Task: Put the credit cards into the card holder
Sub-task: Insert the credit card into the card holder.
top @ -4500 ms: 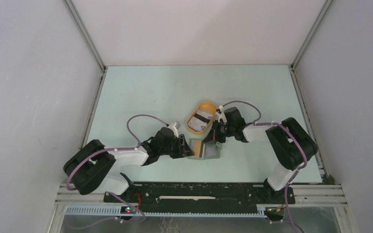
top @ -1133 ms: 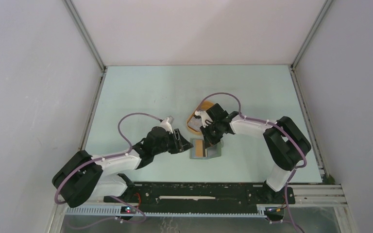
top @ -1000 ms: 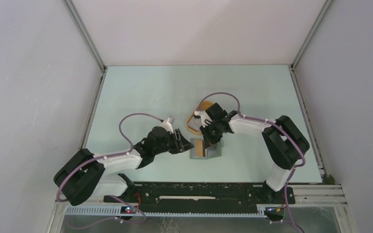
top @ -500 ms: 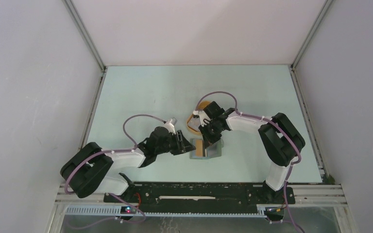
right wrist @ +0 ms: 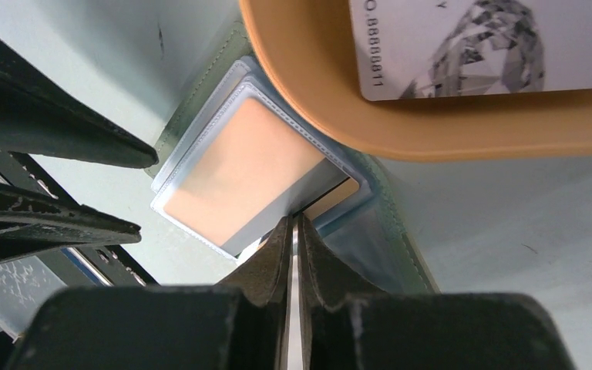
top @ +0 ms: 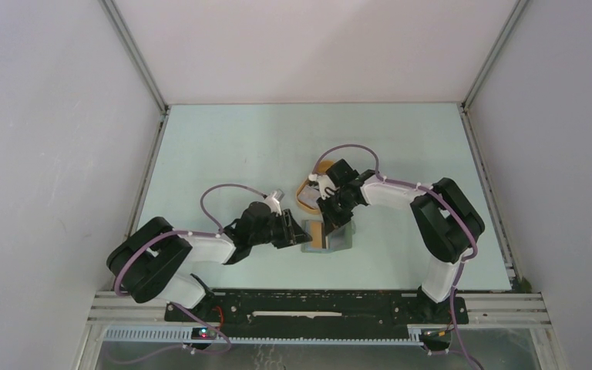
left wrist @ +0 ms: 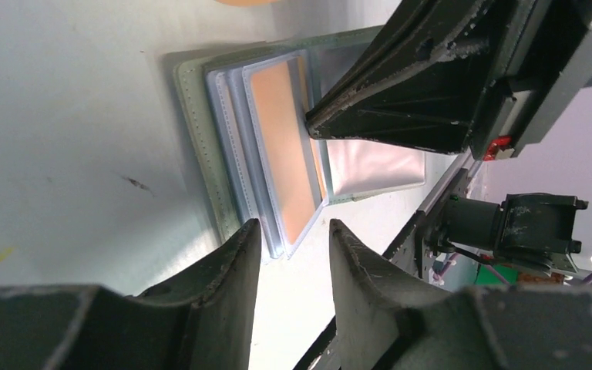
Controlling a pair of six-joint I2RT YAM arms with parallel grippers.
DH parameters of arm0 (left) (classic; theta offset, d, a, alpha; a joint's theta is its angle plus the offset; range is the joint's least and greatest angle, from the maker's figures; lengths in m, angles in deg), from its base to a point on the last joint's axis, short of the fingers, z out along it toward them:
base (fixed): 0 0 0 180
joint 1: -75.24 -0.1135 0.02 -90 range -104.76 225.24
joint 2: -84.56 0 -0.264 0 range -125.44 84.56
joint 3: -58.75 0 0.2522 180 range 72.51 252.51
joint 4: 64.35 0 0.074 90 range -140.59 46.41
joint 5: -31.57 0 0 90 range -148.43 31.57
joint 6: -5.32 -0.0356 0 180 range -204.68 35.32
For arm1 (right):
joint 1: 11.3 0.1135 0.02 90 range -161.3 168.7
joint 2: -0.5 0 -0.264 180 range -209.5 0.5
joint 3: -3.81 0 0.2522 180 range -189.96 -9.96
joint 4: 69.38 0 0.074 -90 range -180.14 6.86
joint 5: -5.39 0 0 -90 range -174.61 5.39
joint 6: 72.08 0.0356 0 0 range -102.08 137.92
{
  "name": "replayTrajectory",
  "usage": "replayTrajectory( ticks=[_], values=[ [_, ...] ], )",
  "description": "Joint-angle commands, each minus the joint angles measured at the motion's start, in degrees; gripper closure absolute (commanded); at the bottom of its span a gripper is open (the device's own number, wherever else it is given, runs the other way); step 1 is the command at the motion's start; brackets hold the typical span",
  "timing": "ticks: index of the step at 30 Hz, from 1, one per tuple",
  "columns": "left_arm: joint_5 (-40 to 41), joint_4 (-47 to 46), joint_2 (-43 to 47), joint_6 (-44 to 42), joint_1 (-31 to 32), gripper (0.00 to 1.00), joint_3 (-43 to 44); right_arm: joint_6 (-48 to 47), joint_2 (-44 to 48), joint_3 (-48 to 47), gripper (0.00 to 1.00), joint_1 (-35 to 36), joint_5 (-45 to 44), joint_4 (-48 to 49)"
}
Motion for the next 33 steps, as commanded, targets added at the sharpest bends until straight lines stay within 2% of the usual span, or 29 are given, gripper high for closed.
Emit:
replayTrajectory(
  ticks=[1, 8, 19, 33],
  values=[
    [-1.27, -3.04, -0.19, 0.28, -0.31, 0.58, 2.35, -0.70, -1.53, -0.23, 0.89, -2.42, 0.13, -0.79],
    [-0.82, -2.66, 0.61, 0.13, -0.34, 0.58, 2.37, 1.02, -2.09, -0.25, 0.93, -4.72, 1.70, -1.39],
    [-0.64, -1.96, 2.30, -0.28, -0.36, 0.58, 3.07, 0.96, -2.10, 0.19, 0.90, -7.44, 7.56, -1.39],
    [-1.53, -2.83, 1.59, 0.40, -0.33, 0.58, 4.50, 2.53, -6.79, -2.34, 0.91, -8.93, 5.88, -3.44]
  ],
)
